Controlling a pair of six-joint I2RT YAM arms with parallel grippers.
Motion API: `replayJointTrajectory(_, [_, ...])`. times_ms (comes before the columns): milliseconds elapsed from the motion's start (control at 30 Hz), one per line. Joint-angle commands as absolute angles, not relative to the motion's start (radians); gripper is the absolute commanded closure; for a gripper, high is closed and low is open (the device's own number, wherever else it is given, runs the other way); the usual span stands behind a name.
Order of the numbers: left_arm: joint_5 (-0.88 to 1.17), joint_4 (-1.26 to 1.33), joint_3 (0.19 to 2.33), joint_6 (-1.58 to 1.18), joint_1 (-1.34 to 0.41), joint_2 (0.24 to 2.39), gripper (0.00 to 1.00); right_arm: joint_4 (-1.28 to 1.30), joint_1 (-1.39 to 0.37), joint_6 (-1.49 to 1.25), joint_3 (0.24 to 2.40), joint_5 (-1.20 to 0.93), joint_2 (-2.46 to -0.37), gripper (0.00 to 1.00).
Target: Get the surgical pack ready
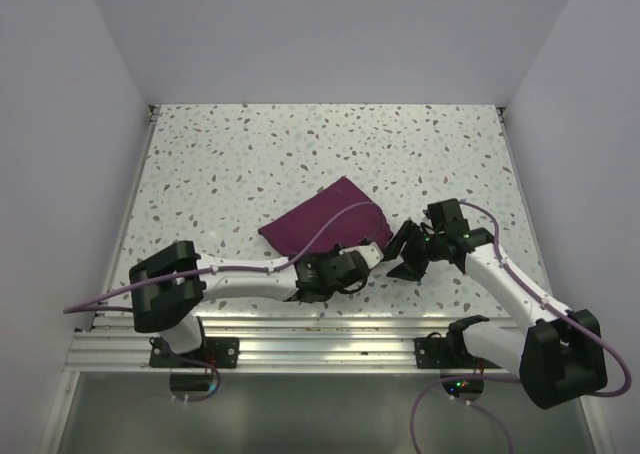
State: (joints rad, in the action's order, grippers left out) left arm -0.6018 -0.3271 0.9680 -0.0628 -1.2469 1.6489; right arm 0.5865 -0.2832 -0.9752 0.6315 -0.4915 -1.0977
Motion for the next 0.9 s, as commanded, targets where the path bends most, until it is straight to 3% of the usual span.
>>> replayJointTrajectory(0, [-0.563, -0.336, 1.057, -0.063, -1.252, 1.628, 0.88, 0.568, -0.288, -0.98, 0.646, -0.522, -1.097, 0.43])
replayJointTrajectory(33, [-0.54, -0.356, 1.072, -0.067, -1.25, 1.629, 1.0, 0.563, -0.288, -0.988, 0.641, -0.522, -1.095, 0.44])
replayJointTrajectory(233, [-0.434, -0.37, 1.124, -0.081, -1.252, 1.612, 1.0, 0.421, -0.287, -1.089, 0.585, -0.537, -1.1, 0.6])
replayJointTrajectory(500, [-0.384, -0.385, 1.141, -0.092, -1.246, 1.591, 1.0, 0.322, -0.287, -1.158, 0.531, -0.511, -1.129, 0.74])
replayJointTrajectory(667, [-0.38, -0.413, 1.15, -0.115, -1.236, 1.574, 1.0, 0.305, -0.288, -1.157, 0.52, -0.512, -1.134, 0.74])
replayJointTrajectory(867, [-0.374, -0.42, 1.155, -0.121, -1.227, 1.575, 0.9, 0.347, -0.287, -1.134, 0.523, -0.502, -1.101, 0.74])
